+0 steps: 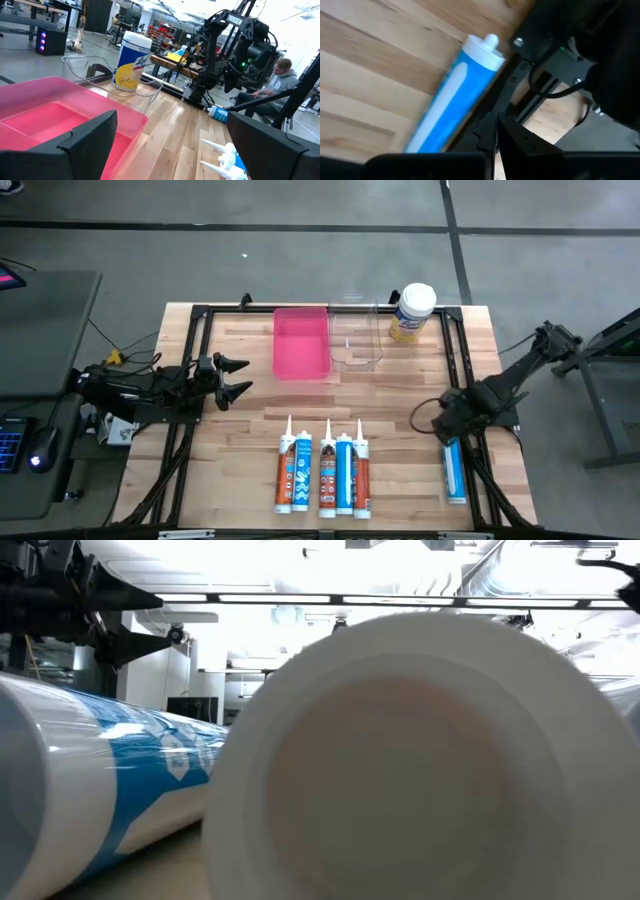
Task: Pick & place silicon tubes, Sealant and Lysol wipes
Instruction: Put the right blue sealant into the red bin
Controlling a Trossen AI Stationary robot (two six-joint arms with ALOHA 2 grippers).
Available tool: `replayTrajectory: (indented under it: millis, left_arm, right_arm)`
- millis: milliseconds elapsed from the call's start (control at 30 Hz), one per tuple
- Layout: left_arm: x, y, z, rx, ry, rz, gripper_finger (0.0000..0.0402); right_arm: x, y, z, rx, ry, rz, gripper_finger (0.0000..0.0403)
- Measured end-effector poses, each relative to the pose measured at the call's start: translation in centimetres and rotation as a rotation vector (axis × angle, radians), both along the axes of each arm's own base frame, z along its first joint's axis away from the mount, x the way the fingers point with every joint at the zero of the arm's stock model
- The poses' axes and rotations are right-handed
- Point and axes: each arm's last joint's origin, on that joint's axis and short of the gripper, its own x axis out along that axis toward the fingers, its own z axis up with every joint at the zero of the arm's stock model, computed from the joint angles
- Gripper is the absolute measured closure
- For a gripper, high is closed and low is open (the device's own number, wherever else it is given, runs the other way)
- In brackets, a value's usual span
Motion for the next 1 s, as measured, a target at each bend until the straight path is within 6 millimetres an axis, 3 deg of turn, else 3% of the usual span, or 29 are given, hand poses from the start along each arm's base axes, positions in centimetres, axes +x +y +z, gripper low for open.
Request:
replayTrajectory:
  millis: [367,533,833,1000]
  left_arm:
    - [0.0,0.0,0.0,0.000,0.000,0.000,0.0032]
    - [0.0,0.0,0.0,0.000,0.000,0.000,0.0032]
    - [0.0,0.0,0.0,0.000,0.000,0.000,0.0032]
    - [0.0,0.0,0.0,0.000,0.000,0.000,0.0032]
  right_arm:
    - [-1.5,3.7,-2.6,0.028,-0.195,0.105,0.0391]
    - [-1.7,4.0,-2.7,0.024,-0.200,0.162,0.0391]
    - [-1.3,4.3,-3.5,-0.037,-0.123,0.011,0.0389]
    - [-1.1,4.7,-4.0,-0.057,-0.078,-0.063,0.0354]
